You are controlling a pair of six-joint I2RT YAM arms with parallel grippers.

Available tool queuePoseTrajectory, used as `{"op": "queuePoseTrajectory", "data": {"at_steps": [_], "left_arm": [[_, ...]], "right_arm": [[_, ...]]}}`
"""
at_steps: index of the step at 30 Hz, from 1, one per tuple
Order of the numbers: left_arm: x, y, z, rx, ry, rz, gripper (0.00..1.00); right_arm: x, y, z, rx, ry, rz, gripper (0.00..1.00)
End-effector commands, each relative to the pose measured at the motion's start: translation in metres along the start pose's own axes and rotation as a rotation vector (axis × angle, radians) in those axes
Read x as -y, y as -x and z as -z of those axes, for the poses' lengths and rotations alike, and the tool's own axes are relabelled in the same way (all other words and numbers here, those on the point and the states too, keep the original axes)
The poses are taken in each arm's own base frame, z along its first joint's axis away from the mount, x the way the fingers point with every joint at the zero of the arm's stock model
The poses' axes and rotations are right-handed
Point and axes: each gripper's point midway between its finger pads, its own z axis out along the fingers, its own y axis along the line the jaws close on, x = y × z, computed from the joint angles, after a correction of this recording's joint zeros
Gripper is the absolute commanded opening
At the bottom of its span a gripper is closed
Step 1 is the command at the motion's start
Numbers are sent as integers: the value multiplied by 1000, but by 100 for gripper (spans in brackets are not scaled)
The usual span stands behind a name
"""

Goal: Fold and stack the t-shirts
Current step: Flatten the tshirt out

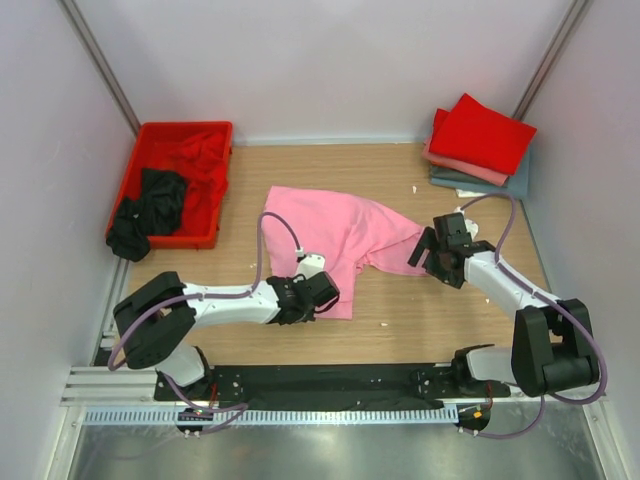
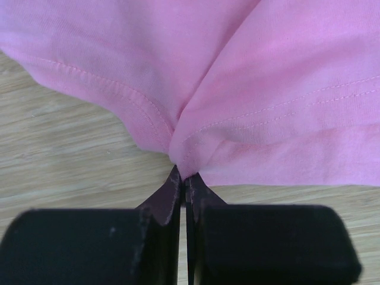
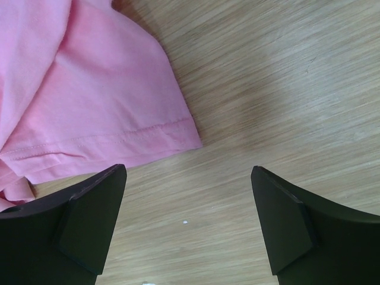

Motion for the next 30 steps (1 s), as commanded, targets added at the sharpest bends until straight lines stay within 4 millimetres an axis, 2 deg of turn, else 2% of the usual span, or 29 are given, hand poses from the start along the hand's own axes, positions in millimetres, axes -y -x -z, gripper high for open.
{"op": "queuePoseTrajectory", "data": {"at_steps": [1,2,6,10,11,15,19,21,22,26,27,28,29,30], "left_arm": [[-4,22,13,66,28,21,0],[-6,31,25,96,8,39,0],[-14,47,48,161,-10,63,0],[-19,49,54,165,0,63,0],[-19,49,55,164,-1,69,0],[-21,53,60,174,-6,81,0],[-21,61,70,196,-17,91,0],[-24,65,75,205,-12,89,0],[-25,68,80,213,-14,90,0],[-35,83,102,251,-5,92,0],[-38,97,115,290,-1,107,0],[-47,98,123,290,22,97,0],[-54,107,139,327,15,108,0],[-57,123,159,373,-4,131,0]], "right_arm": [[-3,6,-2,24,27,8,92],[-1,2,-4,16,25,7,91],[-1,1,-14,9,34,-8,76],[-2,-1,-26,-9,37,-15,60],[-2,-2,-30,-19,33,-13,51],[-4,-7,-38,-34,47,-20,40],[-3,-9,-43,-38,46,-13,24],[-3,-6,-43,-35,46,-14,8],[-4,-5,-42,-33,48,-13,2],[-13,7,-27,-14,83,-18,1],[-15,12,-21,0,89,-11,1],[-26,35,-3,64,123,-11,1],[-24,39,8,64,110,-1,1],[-24,53,19,103,99,28,1]]}}
